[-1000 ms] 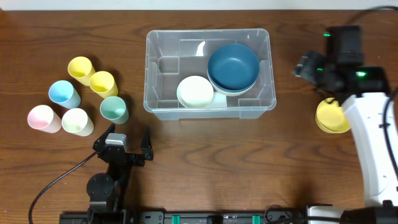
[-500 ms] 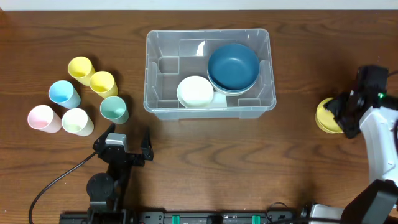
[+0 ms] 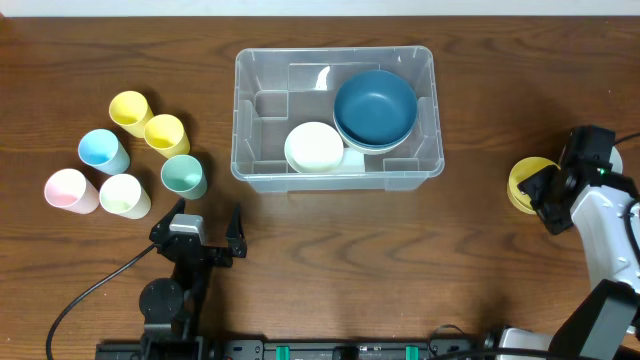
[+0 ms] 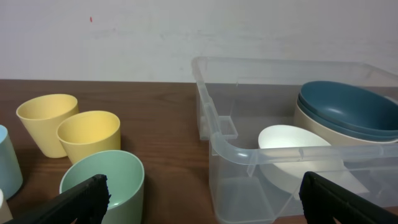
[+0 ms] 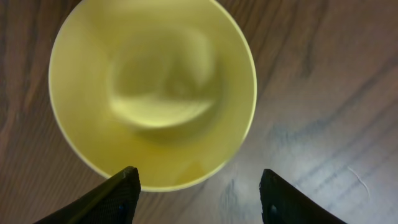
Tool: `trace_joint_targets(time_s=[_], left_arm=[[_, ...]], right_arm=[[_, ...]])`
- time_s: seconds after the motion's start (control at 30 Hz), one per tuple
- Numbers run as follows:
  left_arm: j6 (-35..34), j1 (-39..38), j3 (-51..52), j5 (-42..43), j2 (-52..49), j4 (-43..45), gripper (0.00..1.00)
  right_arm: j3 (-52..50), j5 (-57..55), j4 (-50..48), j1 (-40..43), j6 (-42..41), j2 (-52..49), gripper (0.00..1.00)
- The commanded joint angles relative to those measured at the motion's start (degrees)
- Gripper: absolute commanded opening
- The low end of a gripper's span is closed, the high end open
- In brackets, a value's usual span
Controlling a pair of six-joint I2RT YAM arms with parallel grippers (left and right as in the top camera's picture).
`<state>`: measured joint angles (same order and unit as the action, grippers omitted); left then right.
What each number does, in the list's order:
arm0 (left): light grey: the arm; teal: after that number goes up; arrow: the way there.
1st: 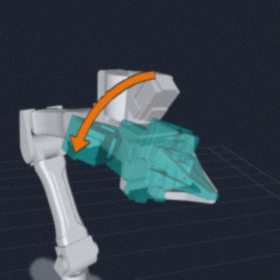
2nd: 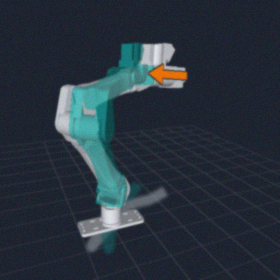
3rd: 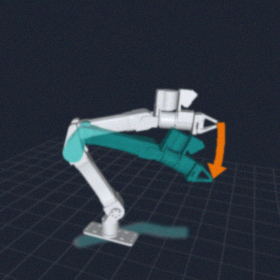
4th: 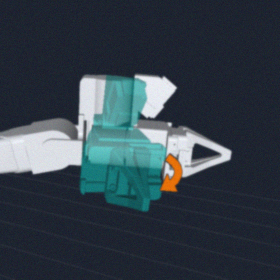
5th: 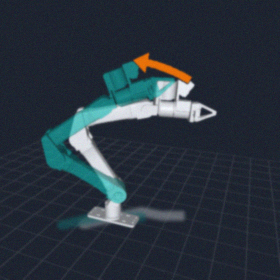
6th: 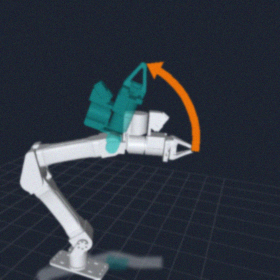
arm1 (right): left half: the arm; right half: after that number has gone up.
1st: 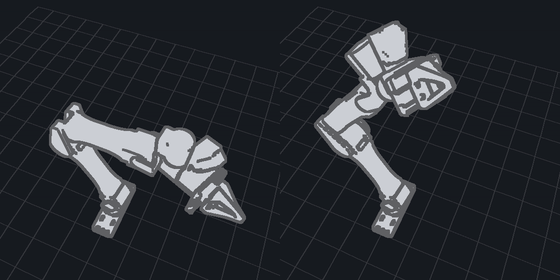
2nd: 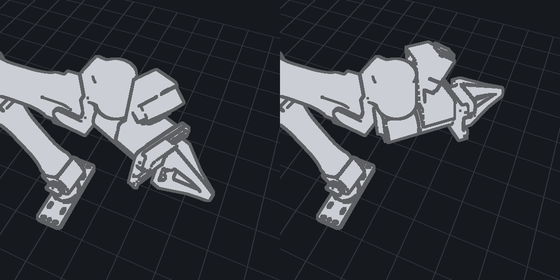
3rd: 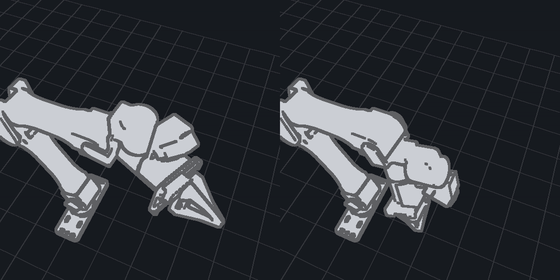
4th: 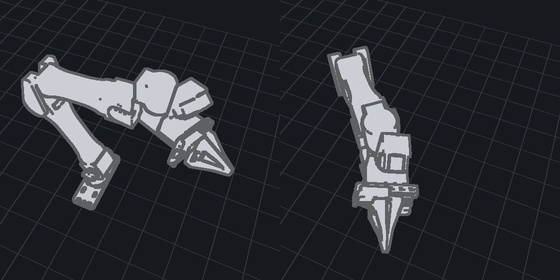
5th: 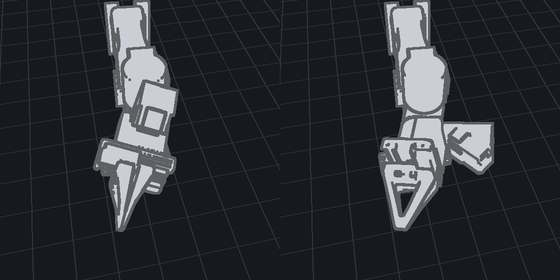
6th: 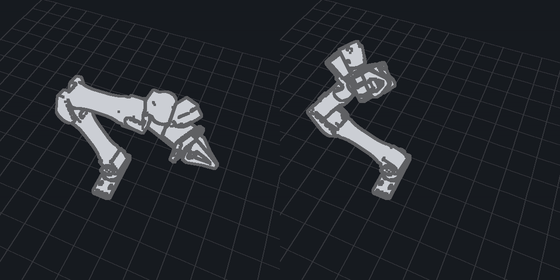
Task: Pack container
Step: 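Open the right gripper, withdraw, and move to the yellow bowl, then grasp the yellow bowl rim with the right gripper and lift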
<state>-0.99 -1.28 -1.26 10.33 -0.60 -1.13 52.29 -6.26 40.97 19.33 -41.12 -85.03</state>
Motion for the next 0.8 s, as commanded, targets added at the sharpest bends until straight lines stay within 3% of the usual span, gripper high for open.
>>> trace_joint_targets(time_s=[0.0,0.4,0.77], left_arm=[[0.98,0.24,1.03,0.83,0.33,-1.88,0.98],[0.98,0.24,1.03,0.83,0.33,-1.88,0.98],[0.98,0.24,1.03,0.83,0.33,-1.88,0.98]], right_arm=[[-2.64,-1.20,-2.16,1.14,-0.66,-0.11,0.61],[-5.60,-1.22,-8.79,1.29,0.07,-0.11,0.37],[-5.88,-1.27,-8.41,1.27,0.72,-0.11,0.34]])
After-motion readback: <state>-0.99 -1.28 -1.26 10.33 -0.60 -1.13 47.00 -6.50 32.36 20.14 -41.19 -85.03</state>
